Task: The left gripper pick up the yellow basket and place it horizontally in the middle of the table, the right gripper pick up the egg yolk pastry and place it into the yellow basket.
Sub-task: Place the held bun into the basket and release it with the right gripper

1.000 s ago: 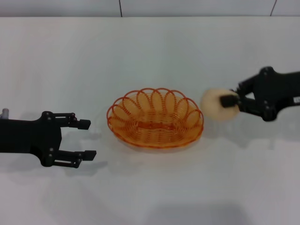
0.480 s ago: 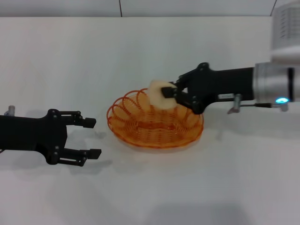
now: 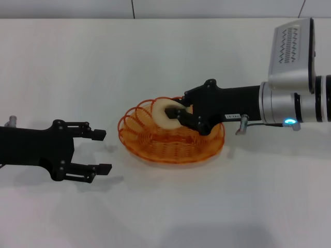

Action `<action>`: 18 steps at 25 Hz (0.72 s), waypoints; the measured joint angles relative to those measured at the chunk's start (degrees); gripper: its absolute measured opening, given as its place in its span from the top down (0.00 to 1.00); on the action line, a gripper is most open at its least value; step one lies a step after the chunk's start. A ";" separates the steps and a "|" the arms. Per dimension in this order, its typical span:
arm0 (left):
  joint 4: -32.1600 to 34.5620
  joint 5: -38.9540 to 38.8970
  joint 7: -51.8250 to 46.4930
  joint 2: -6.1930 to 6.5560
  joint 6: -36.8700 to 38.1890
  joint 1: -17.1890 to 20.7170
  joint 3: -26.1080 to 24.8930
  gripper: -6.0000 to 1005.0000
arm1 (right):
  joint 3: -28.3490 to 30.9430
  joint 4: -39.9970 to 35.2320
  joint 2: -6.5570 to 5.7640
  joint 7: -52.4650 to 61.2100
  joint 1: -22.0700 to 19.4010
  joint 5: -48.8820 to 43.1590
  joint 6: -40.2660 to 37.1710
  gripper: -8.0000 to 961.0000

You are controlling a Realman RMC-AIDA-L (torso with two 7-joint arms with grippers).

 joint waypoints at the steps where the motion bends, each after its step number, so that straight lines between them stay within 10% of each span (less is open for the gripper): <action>1: 0.00 0.02 0.00 0.01 0.00 0.02 0.02 0.21 | -0.03 0.00 -0.01 -0.29 -0.08 0.46 -0.02 0.88; 6: 0.00 0.05 0.11 0.09 0.01 0.17 0.06 0.21 | -0.10 0.21 -0.22 -0.74 -0.20 1.24 -0.37 0.81; 18: 0.00 0.07 0.12 0.27 0.01 0.59 -0.10 0.21 | 4.68 -0.45 -0.79 -2.36 -2.58 1.06 -9.46 0.28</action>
